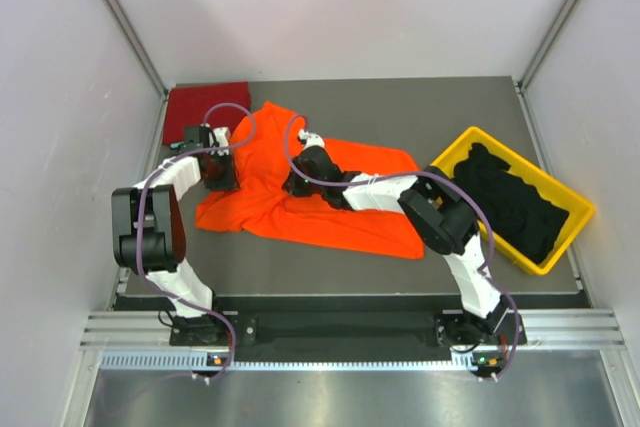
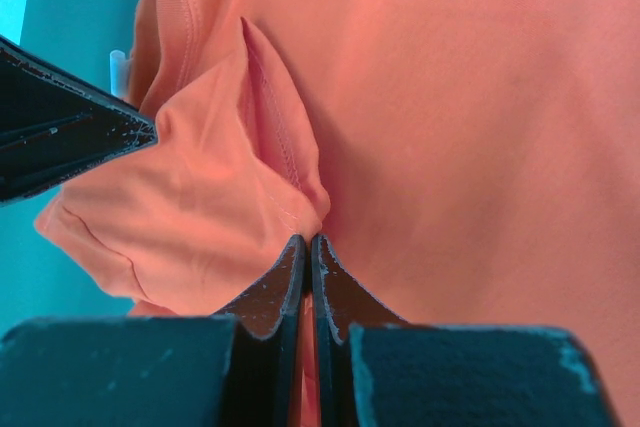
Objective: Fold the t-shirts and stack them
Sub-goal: Fold the tshirt
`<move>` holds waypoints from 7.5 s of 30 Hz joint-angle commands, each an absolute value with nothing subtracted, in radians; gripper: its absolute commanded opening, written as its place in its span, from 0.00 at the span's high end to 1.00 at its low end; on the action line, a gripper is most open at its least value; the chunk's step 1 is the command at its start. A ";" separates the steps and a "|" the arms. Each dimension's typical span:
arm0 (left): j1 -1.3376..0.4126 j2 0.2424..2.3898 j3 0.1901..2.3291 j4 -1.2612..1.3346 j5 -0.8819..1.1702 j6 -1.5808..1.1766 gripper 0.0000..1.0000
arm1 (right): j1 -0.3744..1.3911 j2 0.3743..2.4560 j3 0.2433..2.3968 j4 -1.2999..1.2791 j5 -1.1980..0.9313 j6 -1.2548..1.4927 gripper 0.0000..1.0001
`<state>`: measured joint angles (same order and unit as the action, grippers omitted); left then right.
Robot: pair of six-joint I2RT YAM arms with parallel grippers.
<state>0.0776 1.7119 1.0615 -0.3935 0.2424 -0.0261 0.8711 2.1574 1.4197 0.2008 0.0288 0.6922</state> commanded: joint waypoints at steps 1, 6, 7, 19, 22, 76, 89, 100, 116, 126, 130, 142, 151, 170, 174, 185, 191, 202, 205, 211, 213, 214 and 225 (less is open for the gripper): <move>0.075 1.697 1.091 -0.385 0.249 -0.006 0.68 | 0.856 2.118 1.422 0.248 0.025 0.686 1.00; 0.068 1.706 1.123 -0.420 0.267 0.026 0.67 | 0.856 2.123 1.420 0.250 0.025 0.687 1.00; 0.063 1.710 1.126 -0.423 0.273 0.029 0.67 | 0.854 2.123 1.420 0.249 0.023 0.687 1.00; 0.037 1.746 1.118 -0.428 0.190 0.038 0.65 | 0.853 2.131 1.430 0.250 0.012 0.689 1.00; 0.035 1.752 1.115 -0.416 0.166 0.034 0.69 | 0.851 2.131 1.430 0.250 0.011 0.686 1.00; 0.012 1.573 1.197 -0.560 -0.132 -0.334 0.71 | 0.781 2.305 1.773 0.038 -0.271 0.384 0.63; 0.288 1.326 0.845 -0.411 0.144 -0.475 0.59 | 0.779 2.482 1.985 0.011 -0.374 0.273 0.62; 0.288 1.351 0.755 -0.361 0.075 -0.520 0.54 | 0.782 2.575 2.111 0.003 -0.390 0.264 0.60; 0.288 1.473 0.758 -0.293 0.025 -0.537 0.58 | 0.790 2.609 2.169 -0.058 -0.374 0.264 0.60; 0.288 1.494 0.764 -0.301 -0.021 -0.514 0.59 | 0.810 2.641 2.224 -0.087 -0.356 0.270 0.63; 0.288 1.514 0.787 -0.307 -0.031 -0.509 0.59 | 0.818 2.640 2.221 -0.086 -0.331 0.268 0.66; 0.288 1.563 0.825 -0.359 -0.121 -0.494 0.59 | 0.819 2.545 2.062 0.092 -0.249 0.308 1.00; 0.288 1.589 0.850 -0.379 -0.163 -0.491 0.60 | 0.815 2.511 2.048 0.140 -0.213 0.293 1.00; 0.299 1.575 1.035 -0.472 -0.276 -0.450 0.58 | 0.793 2.398 1.946 0.126 -0.196 0.357 0.66; 0.298 1.536 1.088 -0.511 -0.279 -0.419 0.57 | 0.776 2.234 1.801 0.074 -0.129 0.438 0.60; 0.212 1.385 0.952 -0.359 0.133 -0.483 0.58 | 0.770 1.685 1.312 -0.457 0.195 0.632 0.74; 0.133 1.454 0.957 -0.367 0.161 -0.474 0.59 | 0.743 1.407 1.001 -0.552 0.314 0.684 0.79; 0.138 1.563 0.953 -0.408 0.043 -0.462 0.60 | 0.727 1.264 0.758 -0.621 0.391 0.781 0.80; 0.143 1.568 0.960 -0.422 0.009 -0.457 0.60 | 0.730 1.275 0.738 -0.646 0.429 0.781 0.77; 0.149 1.598 0.988 -0.463 -0.109 -0.443 0.60 | 0.729 1.247 0.663 -0.644 0.437 0.792 0.77; 0.150 1.611 0.988 -0.474 -0.127 -0.445 0.61 | 0.729 1.236 0.637 -0.631 0.425 0.805 0.77; 0.152 1.612 0.988 -0.477 -0.149 -0.446 0.61 | 0.729 1.230 0.611 -0.624 0.420 0.810 0.77; 0.181 1.678 1.009 -0.500 -0.222 -0.446 0.61 | 0.739 0.968 0.491 -0.545 0.387 0.795 1.00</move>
<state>0.1650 1.6596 0.9726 -0.4843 -0.1741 -0.4553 0.7315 1.0653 0.5053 -0.5972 0.3935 0.8043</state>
